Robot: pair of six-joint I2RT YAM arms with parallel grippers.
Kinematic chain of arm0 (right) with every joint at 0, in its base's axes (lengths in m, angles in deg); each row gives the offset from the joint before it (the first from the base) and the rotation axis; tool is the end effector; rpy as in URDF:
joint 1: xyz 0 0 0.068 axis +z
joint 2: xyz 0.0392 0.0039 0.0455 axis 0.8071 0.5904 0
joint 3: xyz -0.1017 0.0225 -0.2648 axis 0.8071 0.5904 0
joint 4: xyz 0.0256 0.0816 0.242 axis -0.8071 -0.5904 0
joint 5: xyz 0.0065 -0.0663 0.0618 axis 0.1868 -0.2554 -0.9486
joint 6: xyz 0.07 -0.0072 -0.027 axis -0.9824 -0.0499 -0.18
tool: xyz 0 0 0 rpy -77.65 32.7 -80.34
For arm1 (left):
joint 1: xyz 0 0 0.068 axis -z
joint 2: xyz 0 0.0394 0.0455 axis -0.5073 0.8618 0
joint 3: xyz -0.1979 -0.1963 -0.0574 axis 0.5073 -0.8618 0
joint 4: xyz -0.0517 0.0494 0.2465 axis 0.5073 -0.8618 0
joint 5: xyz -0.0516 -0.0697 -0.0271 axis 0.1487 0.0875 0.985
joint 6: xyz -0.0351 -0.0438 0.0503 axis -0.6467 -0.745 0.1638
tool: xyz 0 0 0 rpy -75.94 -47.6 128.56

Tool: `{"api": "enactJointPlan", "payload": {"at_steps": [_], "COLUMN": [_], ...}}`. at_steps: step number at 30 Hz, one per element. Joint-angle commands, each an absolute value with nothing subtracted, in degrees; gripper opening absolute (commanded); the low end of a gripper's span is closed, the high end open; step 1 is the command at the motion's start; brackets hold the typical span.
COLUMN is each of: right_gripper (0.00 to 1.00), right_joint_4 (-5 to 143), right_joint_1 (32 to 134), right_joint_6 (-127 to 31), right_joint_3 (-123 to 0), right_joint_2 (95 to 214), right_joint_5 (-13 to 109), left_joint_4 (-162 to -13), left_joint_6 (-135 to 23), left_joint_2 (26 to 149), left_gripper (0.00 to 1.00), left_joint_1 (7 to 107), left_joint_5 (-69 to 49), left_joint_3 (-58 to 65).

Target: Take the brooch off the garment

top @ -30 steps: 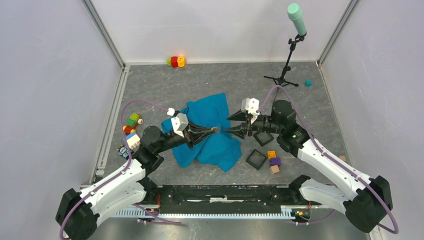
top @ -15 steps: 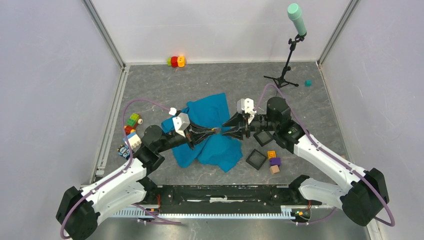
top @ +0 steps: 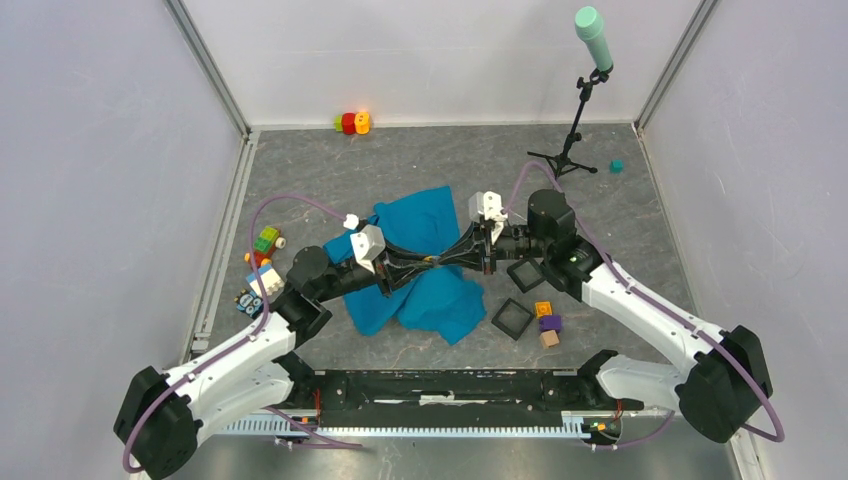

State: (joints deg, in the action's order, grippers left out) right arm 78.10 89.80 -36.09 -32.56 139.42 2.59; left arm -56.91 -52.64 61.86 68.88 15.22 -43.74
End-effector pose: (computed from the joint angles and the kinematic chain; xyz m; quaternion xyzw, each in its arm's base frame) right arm 0.1839 0.1961 0.3237 -0.5086 0.5436 0.4809 0.4632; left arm 0.1432 -0.1582 0.2938 0.3749 0.5519 -0.4581 0.5873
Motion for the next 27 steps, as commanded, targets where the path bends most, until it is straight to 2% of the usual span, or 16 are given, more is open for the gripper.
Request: {"api": "enactJointPlan", "payload": {"at_steps": [1,3,4,7,11,18,23,27], "right_gripper": [0.00,0.00,0.00,0.00,0.00,0.00,0.00,0.00], "right_joint_4": [79.63,79.85,80.59,81.39,85.51,76.80,77.87,77.75], "right_joint_1": [90.09,90.07,90.10,90.24,90.29,92.30,94.25,95.22], "right_joint_6": [-40.66,-48.00,-51.77,-69.44,-87.32,-109.95,-115.32,-114.48], "right_joint_3": [-34.84,-34.48,-33.95,-32.16,-27.66,-29.11,-28.74,-29.86], "right_joint_2": [139.60,139.10,138.83,137.72,135.20,136.61,137.20,137.41], "right_joint_5": [5.70,15.51,18.75,32.32,39.71,46.45,47.53,47.64], "left_joint_4": [-55.07,-55.23,-54.90,-52.05,-48.03,-47.59,-40.39,-34.51], "left_joint_6": [-49.17,-48.53,-48.19,-45.72,-40.35,-18.94,-9.92,-8.24], "left_joint_2": [61.53,61.04,60.76,59.72,59.11,64.07,69.33,72.06], "left_gripper": [0.35,0.55,0.60,0.64,0.64,0.64,0.64,0.60], "left_joint_1": [69.16,69.11,69.16,69.16,69.77,80.09,83.88,84.88], "left_joint_5": [12.56,9.61,7.73,4.40,2.37,-7.39,-12.95,-20.24], "left_joint_3": [-41.22,-41.84,-42.45,-45.02,-47.66,-46.99,-47.51,-47.75]}}
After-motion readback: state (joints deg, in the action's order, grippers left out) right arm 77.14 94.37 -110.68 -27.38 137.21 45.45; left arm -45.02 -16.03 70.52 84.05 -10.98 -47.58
